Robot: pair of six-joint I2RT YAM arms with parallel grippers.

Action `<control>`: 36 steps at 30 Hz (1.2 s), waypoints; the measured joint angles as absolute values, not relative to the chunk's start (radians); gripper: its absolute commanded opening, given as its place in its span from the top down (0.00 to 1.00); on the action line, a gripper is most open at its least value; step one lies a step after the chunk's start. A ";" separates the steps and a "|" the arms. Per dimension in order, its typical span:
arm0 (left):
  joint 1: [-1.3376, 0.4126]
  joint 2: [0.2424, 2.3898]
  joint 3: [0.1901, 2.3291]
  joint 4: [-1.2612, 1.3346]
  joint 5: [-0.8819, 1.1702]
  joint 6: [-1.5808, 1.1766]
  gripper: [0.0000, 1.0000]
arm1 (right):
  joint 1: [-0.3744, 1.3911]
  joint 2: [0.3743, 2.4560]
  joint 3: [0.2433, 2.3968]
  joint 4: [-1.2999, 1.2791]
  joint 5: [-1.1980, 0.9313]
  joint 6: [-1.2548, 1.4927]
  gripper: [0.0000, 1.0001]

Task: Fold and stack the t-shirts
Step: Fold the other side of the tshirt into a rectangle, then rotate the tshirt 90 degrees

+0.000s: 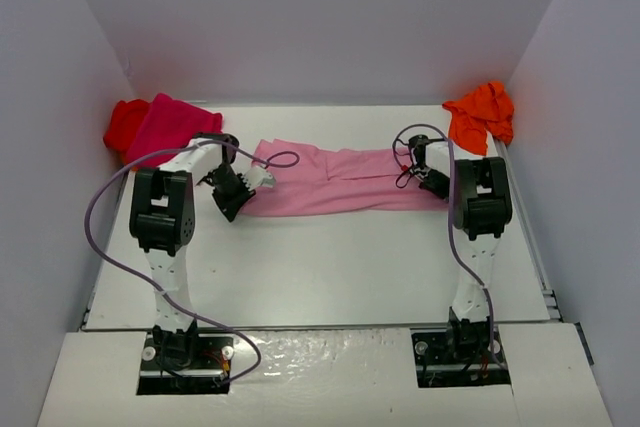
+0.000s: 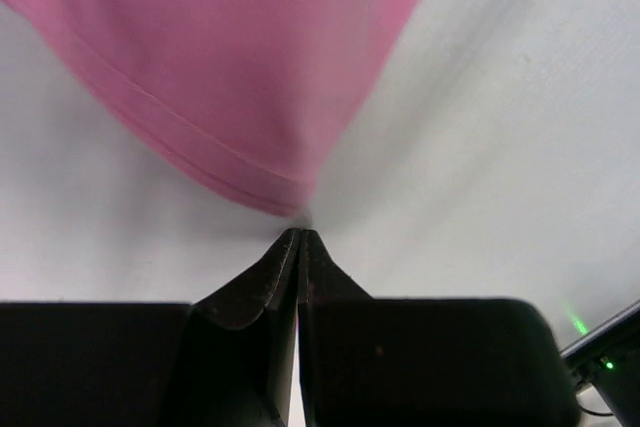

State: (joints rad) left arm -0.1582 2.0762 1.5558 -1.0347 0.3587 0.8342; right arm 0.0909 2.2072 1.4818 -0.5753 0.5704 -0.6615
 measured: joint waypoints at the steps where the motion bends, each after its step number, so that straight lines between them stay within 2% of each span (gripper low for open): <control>1: -0.158 2.058 1.531 -1.028 0.362 0.836 1.00 | 0.092 2.197 1.463 -0.572 0.575 -0.659 1.00; 5: -0.164 1.974 1.459 -1.025 0.372 0.838 1.00 | 0.105 2.137 1.398 -0.587 0.530 -0.636 1.00; 9: -0.180 1.867 1.500 -1.035 0.391 0.834 1.00 | 0.149 2.056 1.407 -0.607 0.472 -0.610 1.00; 14: -0.249 1.787 1.642 -1.037 0.406 0.815 1.00 | 0.209 1.958 1.586 -0.620 0.427 -0.583 0.99; 19: -0.358 1.782 1.695 -1.022 0.406 0.774 1.00 | 0.213 1.890 1.720 -0.607 0.416 -0.580 1.00; 29: -0.464 2.055 1.765 -0.996 0.397 0.718 1.00 | 0.100 2.145 1.790 -0.603 0.370 -0.571 1.00; 36: -0.463 2.116 1.704 -0.996 0.392 0.713 1.00 | 0.081 2.262 1.836 -0.604 0.330 -0.565 1.00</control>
State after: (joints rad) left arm -0.4633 2.1165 1.7044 -0.9962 0.3924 0.7132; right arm 0.0806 2.2617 1.8358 -0.6043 0.3304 -0.5652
